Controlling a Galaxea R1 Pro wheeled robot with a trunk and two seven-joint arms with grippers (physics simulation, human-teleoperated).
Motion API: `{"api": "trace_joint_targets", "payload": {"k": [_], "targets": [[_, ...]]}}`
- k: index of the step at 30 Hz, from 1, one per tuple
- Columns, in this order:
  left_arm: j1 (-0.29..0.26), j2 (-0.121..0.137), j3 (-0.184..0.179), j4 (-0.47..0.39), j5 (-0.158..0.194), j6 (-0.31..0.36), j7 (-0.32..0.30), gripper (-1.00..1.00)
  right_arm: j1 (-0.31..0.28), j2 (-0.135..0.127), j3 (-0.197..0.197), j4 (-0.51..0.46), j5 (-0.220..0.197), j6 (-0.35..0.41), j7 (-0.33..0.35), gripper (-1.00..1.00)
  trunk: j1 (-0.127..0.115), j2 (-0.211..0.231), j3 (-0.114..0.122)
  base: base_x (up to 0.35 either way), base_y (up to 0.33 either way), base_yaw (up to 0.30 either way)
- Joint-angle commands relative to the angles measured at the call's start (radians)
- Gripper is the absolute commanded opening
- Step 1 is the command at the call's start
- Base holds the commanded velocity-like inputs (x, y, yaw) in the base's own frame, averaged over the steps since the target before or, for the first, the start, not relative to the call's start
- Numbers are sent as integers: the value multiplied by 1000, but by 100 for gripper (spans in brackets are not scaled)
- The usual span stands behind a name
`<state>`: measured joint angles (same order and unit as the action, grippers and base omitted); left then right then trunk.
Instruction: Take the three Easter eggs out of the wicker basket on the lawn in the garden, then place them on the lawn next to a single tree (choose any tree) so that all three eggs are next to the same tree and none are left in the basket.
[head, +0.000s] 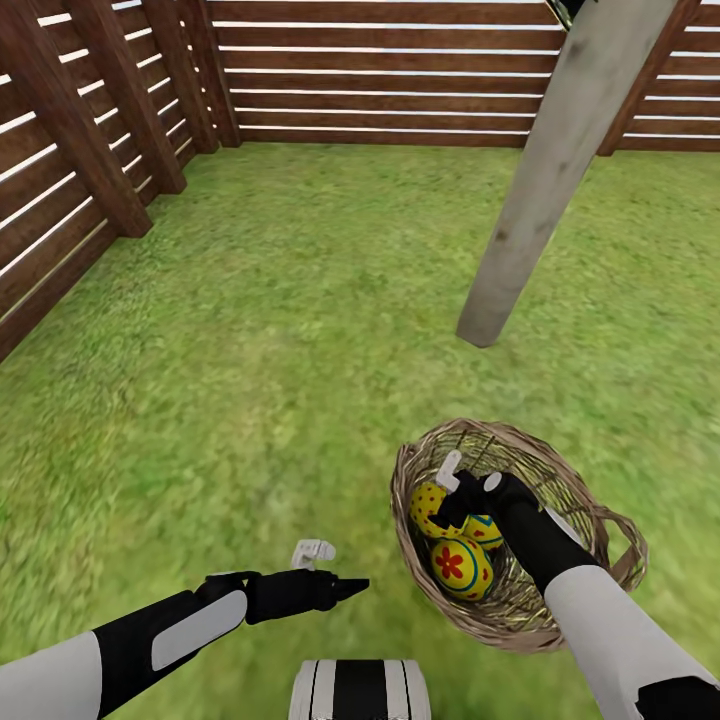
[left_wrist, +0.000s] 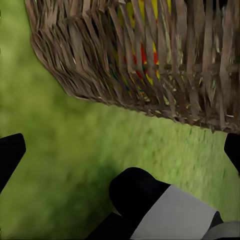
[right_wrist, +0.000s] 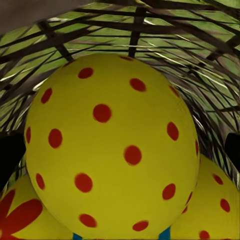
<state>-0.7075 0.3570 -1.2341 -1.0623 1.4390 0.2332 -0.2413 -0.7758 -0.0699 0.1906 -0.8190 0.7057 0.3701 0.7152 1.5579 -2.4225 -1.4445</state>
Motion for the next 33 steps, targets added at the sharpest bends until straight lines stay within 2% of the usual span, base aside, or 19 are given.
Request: {"api": "trace_joint_targets", "payload": {"k": [1,8,14,17,25,33], "targets": [[-1,1,-2,0,11,3,-1,100,0,-1,3,-2,6,3,4,100,4,-8,-4,0,0,0],[-1,0,-2,0,11,3,-1,100,0,-1,3,1,6,3,4,100,31,-57,-26,0,0,0],[-1,1,-2,1,11,3,0,100,0,-1,3,3,6,3,4,100,31,-57,-26,0,0,0],[-1,0,-2,1,11,3,0,100,0,-1,3,3,5,2,5,100,42,-78,-35,0,0,0],[-1,0,-4,0,11,3,1,100,0,-1,3,1,6,3,6,100,46,-79,-66,0,0,0],[-1,0,-2,1,11,3,1,100,0,-2,3,5,7,5,10,100,46,-79,-66,0,0,0]]}}
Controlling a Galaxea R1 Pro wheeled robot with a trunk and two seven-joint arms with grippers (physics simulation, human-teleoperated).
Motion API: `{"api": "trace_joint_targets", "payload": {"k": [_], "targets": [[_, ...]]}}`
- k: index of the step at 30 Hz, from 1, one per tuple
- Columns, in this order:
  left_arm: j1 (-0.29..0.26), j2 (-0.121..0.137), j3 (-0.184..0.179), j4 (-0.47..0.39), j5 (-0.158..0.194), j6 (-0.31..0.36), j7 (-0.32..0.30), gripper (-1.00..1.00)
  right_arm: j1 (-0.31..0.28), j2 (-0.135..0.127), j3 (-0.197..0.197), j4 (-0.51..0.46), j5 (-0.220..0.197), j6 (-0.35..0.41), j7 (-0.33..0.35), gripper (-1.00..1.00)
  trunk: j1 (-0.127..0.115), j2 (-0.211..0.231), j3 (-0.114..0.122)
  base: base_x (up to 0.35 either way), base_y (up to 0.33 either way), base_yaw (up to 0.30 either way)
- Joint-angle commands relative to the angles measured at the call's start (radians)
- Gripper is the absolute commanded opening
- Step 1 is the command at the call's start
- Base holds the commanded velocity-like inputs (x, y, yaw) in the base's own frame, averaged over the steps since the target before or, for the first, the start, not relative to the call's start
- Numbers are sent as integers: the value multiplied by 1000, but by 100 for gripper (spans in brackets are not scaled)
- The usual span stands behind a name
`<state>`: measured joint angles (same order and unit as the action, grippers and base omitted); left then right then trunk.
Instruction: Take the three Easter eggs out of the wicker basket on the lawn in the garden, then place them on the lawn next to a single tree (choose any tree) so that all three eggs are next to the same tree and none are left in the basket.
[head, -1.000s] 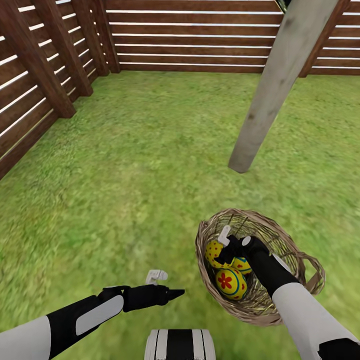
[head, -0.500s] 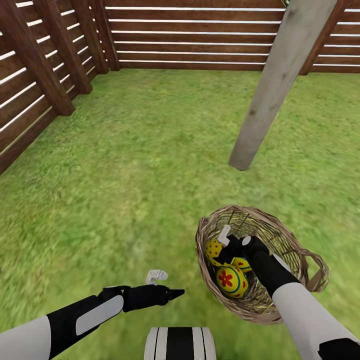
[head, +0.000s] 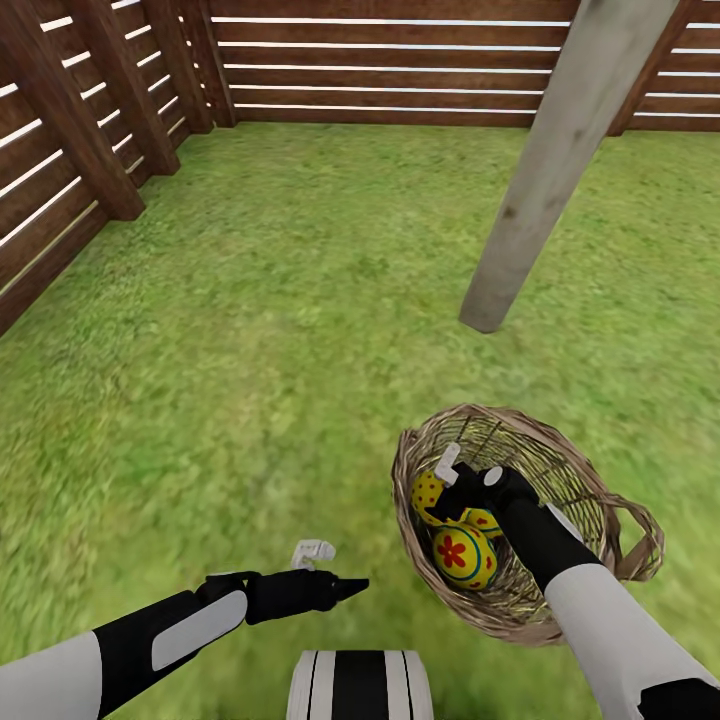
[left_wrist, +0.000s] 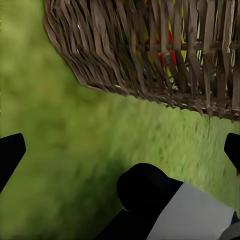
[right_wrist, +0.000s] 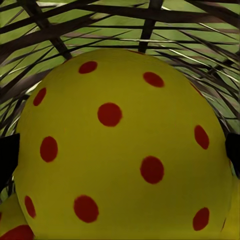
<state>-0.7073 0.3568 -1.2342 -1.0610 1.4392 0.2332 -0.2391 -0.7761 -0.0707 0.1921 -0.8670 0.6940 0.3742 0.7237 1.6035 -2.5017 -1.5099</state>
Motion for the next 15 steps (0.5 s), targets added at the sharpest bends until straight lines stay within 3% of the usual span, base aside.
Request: {"api": "trace_joint_targets", "payload": {"k": [1,5,6,15], "targets": [[-1,1,-2,-1,11,3,-1,100,0,-1,1,54,19,1,2,100,0,0,-1,0,0,0],[-1,2,-2,-1,12,4,-3,100,0,-1,5,55,19,2,2,100,0,0,-1,0,0,0],[-1,2,-2,-1,12,4,-3,100,0,-1,5,56,19,3,2,-100,0,0,-1,0,0,0],[-1,3,-2,-1,16,5,-3,100,0,-1,6,54,21,5,2,-100,0,0,-1,0,0,0]]}}
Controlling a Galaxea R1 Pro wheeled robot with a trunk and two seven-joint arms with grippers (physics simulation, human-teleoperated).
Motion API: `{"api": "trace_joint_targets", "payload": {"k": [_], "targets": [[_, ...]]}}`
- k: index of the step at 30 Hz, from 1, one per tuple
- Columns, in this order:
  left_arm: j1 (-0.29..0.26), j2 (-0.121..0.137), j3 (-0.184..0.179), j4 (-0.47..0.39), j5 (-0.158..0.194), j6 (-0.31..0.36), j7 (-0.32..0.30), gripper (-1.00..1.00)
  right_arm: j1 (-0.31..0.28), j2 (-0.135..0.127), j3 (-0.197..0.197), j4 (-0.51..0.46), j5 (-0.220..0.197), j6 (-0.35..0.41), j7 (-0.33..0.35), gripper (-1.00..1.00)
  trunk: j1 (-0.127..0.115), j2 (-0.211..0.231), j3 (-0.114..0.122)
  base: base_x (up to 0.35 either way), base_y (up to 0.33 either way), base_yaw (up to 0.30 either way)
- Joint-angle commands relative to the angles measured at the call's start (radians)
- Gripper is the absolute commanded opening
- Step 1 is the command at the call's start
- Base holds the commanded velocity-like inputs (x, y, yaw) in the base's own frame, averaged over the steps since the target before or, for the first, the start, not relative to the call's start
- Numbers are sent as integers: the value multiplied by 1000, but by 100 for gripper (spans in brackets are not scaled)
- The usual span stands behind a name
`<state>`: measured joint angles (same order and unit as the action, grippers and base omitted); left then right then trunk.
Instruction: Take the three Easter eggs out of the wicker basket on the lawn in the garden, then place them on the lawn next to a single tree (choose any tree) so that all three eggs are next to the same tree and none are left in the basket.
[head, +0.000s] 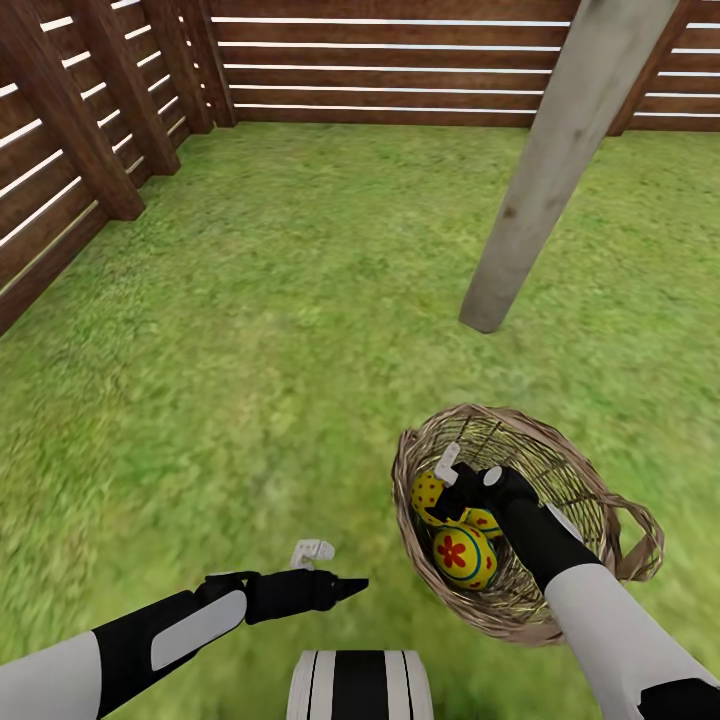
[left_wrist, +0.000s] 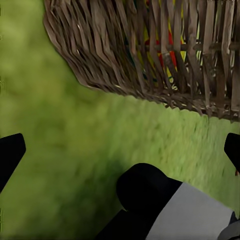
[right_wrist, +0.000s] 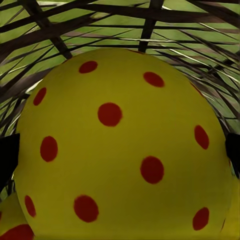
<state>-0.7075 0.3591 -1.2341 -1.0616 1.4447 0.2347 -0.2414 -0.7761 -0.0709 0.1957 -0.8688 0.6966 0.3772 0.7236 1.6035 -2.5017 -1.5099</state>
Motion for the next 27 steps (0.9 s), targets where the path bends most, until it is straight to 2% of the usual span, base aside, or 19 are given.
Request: {"api": "trace_joint_targets", "payload": {"k": [1,27], "targets": [[-1,0,-2,-1,11,3,-1,100,0,-1,2,55,19,2,1,-100,0,0,-1,0,0,0],[-1,3,-1,0,14,7,-1,100,0,-1,-1,49,20,5,2,-100,0,0,3,0,0,0]]}}
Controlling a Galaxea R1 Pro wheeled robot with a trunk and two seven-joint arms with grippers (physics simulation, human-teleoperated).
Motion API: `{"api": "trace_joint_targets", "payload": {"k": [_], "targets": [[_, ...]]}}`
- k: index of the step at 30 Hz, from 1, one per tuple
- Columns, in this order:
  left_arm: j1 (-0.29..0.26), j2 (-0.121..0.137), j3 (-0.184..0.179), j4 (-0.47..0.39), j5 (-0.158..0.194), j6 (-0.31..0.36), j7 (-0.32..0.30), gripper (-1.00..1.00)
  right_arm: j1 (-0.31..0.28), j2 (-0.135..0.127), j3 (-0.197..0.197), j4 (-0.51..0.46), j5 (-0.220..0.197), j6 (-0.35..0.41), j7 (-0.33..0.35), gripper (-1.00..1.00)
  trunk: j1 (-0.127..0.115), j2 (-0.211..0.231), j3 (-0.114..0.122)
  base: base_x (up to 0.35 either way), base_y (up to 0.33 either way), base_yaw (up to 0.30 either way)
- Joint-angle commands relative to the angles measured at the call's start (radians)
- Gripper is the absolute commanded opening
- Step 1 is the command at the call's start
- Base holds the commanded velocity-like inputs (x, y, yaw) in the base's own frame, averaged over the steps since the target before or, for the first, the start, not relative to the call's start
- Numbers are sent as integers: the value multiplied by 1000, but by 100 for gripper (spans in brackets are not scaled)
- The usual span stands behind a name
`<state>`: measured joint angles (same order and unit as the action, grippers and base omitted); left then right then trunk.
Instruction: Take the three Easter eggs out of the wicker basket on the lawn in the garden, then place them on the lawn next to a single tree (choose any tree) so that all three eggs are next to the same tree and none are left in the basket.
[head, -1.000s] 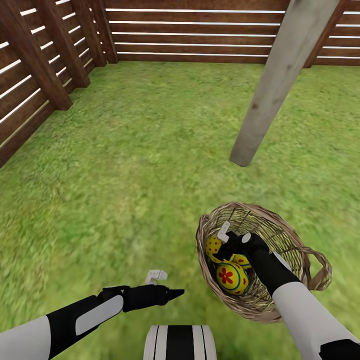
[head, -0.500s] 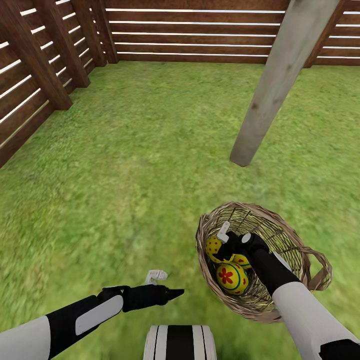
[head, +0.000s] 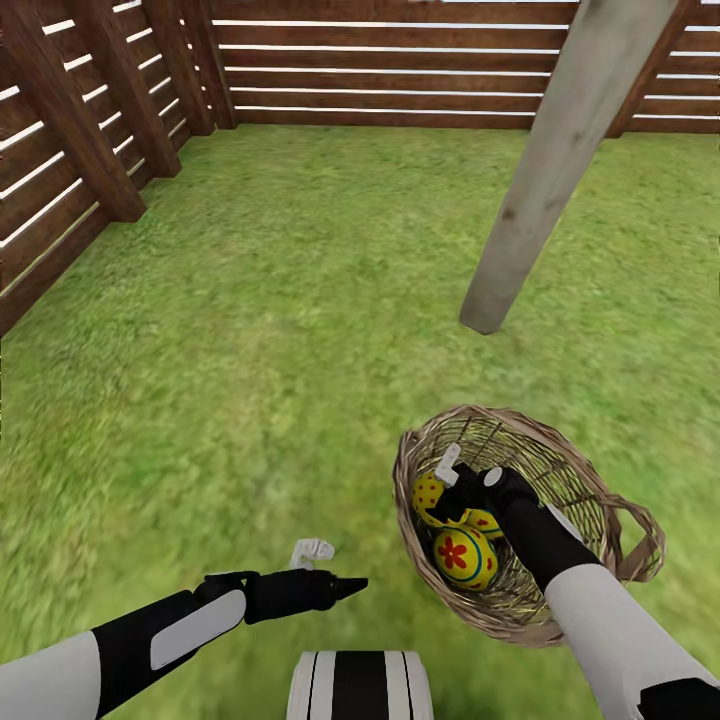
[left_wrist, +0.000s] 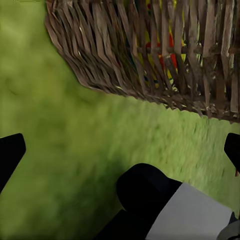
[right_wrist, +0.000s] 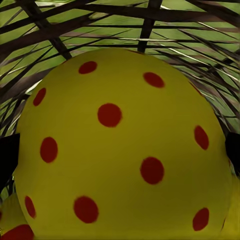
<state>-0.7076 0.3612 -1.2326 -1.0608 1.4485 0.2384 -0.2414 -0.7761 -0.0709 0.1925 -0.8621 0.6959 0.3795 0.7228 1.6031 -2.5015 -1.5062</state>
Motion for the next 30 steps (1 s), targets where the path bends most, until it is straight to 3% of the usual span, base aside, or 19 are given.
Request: {"api": "trace_joint_targets", "payload": {"k": [1,7,30], "targets": [[-1,1,2,-1,11,8,-1,100,0,-1,2,42,20,2,5,-100,0,0,3,0,0,0],[-1,-1,7,1,12,12,0,100,0,-1,1,41,20,3,6,-100,-3,1,26,0,0,0],[-1,-1,8,-2,12,13,-1,100,0,0,5,41,22,42,5,-100,-91,162,99,-28,0,0]]}}
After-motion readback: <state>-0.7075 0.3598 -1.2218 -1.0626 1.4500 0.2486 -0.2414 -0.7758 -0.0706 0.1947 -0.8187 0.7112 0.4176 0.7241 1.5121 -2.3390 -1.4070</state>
